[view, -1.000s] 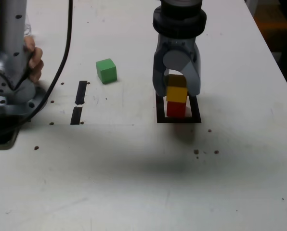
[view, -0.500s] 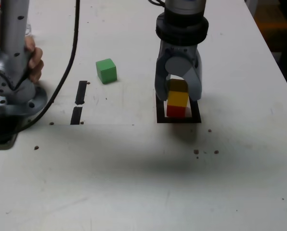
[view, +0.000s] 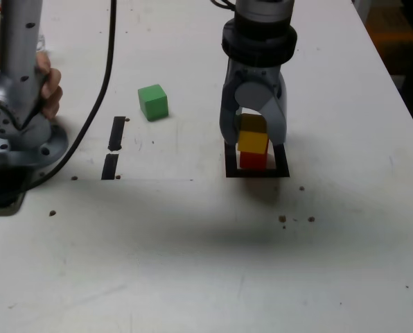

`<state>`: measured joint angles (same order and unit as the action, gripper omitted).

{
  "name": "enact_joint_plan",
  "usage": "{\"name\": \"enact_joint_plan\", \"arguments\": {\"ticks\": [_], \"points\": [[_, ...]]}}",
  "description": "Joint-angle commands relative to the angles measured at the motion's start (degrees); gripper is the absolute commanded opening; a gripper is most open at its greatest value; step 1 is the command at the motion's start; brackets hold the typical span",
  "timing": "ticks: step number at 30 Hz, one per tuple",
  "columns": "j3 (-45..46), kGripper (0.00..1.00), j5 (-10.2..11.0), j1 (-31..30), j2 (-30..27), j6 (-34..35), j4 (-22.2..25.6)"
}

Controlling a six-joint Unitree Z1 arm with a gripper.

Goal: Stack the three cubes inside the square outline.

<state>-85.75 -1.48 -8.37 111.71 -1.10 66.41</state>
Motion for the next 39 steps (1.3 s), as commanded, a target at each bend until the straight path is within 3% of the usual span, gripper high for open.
{"name": "enact_joint_plan", "arguments": {"ticks": [1, 14, 23, 39], "points": [[0.0, 0.49, 0.0, 0.1, -0.1, -0.2, 0.0], [0.0, 0.63, 0.1, 0.1, -0.7, -1.3, -0.5], [-0.4, 0.66, 0.5, 0.1, -2.6, -1.4, 0.5], [-1.4, 0.71, 4.9, 3.0, -12.2, -1.4, 10.7]]}}
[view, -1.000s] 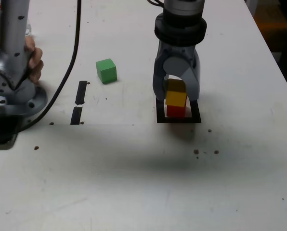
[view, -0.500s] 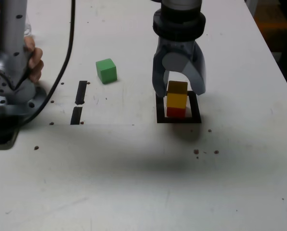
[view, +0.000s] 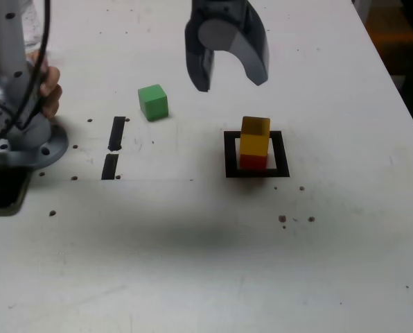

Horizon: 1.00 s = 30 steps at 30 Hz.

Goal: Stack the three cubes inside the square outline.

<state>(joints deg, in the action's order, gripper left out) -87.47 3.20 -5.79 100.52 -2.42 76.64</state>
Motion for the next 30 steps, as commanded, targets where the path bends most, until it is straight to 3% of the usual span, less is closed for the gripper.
{"name": "enact_joint_plan", "arguments": {"ticks": [1, 12, 30], "points": [[0.5, 0.71, 0.3, 0.6, -1.3, -0.1, 0.6], [9.8, 0.79, 1.2, 6.0, -4.3, 3.1, 0.1], [21.5, 0.8, 0.7, 14.7, -5.6, 6.2, -4.0]]}}
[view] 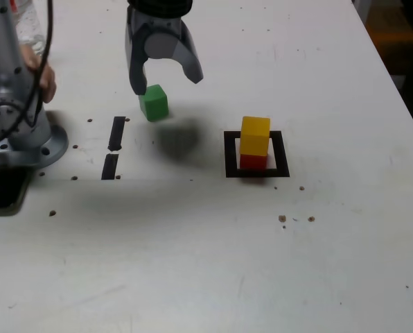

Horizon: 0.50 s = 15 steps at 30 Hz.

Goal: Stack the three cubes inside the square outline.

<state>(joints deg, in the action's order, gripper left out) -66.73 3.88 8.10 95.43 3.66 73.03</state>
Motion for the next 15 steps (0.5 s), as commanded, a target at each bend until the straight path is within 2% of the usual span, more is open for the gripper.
{"name": "enact_joint_plan", "arguments": {"ticks": [1, 15], "points": [[1.3, 0.8, 0.0, 1.3, -0.5, 0.1, -0.6], [6.5, 0.81, 0.0, 7.8, 0.4, 0.1, -4.7]]}}
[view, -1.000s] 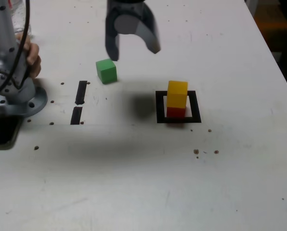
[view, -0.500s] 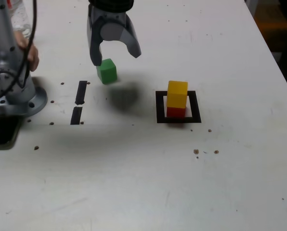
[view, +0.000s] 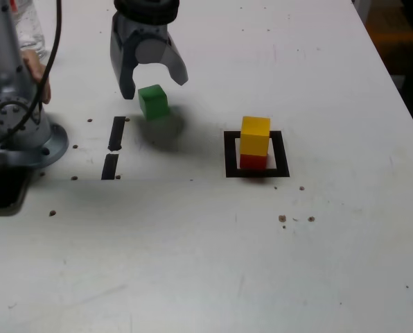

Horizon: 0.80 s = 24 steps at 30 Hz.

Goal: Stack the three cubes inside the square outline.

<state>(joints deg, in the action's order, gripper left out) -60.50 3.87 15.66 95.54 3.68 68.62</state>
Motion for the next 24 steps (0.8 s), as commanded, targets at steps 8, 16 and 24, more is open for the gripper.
{"name": "enact_joint_plan", "arguments": {"ticks": [8, 16, 24], "points": [[2.5, 0.81, -0.1, 3.0, 2.6, 0.0, -3.3], [3.6, 0.8, -0.1, 4.4, 4.9, -0.4, -6.1], [4.1, 0.5, -0.2, 4.4, 5.4, -0.4, -8.6]]}}
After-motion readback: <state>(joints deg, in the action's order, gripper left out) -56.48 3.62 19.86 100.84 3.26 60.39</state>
